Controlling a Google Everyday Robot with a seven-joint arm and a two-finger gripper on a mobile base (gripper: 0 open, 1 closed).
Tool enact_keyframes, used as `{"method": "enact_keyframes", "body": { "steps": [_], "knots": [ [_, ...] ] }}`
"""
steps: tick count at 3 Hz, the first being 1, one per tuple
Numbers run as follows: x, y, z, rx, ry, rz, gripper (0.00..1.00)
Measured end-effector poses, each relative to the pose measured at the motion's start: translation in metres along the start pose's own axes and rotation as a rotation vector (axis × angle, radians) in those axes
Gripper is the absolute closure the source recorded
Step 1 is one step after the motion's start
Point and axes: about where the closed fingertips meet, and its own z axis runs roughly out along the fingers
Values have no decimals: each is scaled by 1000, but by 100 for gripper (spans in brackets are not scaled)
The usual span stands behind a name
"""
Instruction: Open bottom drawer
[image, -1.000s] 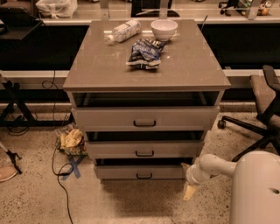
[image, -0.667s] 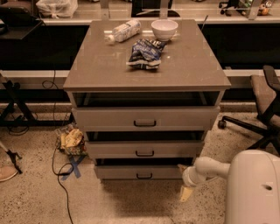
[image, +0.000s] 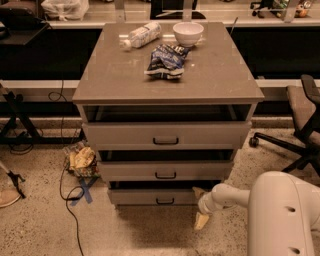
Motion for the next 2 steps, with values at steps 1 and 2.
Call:
{"method": "enact_keyframes", "body": {
  "steps": [1, 2],
  "knots": [
    [-8, -12, 3, 52, -28, -2, 0],
    [-8, -12, 3, 52, -28, -3, 0]
  ]
}}
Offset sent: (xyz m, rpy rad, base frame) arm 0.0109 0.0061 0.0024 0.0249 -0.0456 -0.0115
